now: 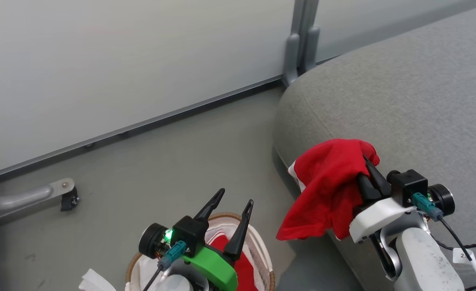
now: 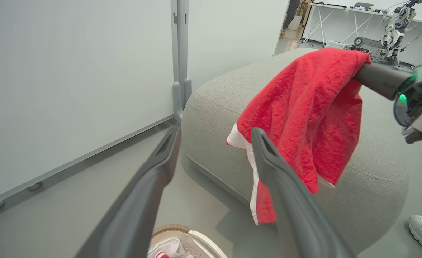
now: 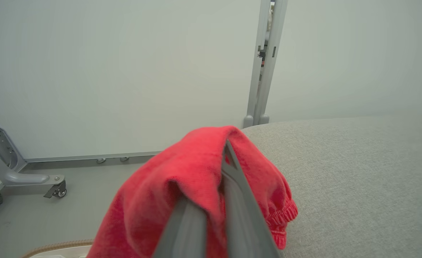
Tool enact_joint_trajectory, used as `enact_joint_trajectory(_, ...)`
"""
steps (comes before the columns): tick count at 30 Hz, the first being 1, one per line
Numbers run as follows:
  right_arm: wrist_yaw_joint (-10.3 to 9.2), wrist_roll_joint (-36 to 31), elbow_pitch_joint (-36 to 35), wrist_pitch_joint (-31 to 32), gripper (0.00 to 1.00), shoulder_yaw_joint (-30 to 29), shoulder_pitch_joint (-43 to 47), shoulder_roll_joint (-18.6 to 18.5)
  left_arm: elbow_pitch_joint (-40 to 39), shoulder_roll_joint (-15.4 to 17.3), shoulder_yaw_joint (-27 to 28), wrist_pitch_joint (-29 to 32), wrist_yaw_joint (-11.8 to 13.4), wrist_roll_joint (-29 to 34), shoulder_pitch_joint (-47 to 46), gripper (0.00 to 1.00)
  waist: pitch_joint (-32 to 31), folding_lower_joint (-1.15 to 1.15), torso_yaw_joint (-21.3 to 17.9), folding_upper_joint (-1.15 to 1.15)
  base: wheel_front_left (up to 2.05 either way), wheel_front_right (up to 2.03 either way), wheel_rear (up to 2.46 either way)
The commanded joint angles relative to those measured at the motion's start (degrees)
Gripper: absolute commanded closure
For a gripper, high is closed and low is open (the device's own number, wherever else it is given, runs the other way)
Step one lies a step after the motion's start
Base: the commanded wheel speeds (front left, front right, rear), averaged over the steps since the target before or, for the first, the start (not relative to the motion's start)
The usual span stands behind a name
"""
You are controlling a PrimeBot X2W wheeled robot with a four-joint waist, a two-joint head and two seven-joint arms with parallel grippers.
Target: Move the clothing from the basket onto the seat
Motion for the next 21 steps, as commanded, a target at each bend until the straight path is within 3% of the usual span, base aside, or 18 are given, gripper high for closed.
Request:
enact_joint_trajectory(1,-0.07,-0.03,-0.46,-0.04,1.00,-0.30,0.75,-0.19,-0.15,0.11,0.13,0.02,-0.16,0.36,-0.14,0.00,1.60,0.00,-6.63,-0.01,0.00,0.00,0.00)
enact_joint_trajectory(9,-0.06,-0.13,-2.33,-0.03,1.00,-3.29,1.17,-0.14,0.44,0.14,-0.47,0.02,-0.20,1.45,-1.70,0.00,3.60,0.00,-9.72,-0.01,0.00,0.00,0.00)
enact_joint_trajectory(21,-0.06,-3.90,-3.32,-0.03,1.00,-8.97,-11.25,-0.60,-1.66,1.65,-1.87,0.02,-0.22,2.02,-6.09,0.00,12.58,0.00,-7.09,-0.01,0.00,0.00,0.00)
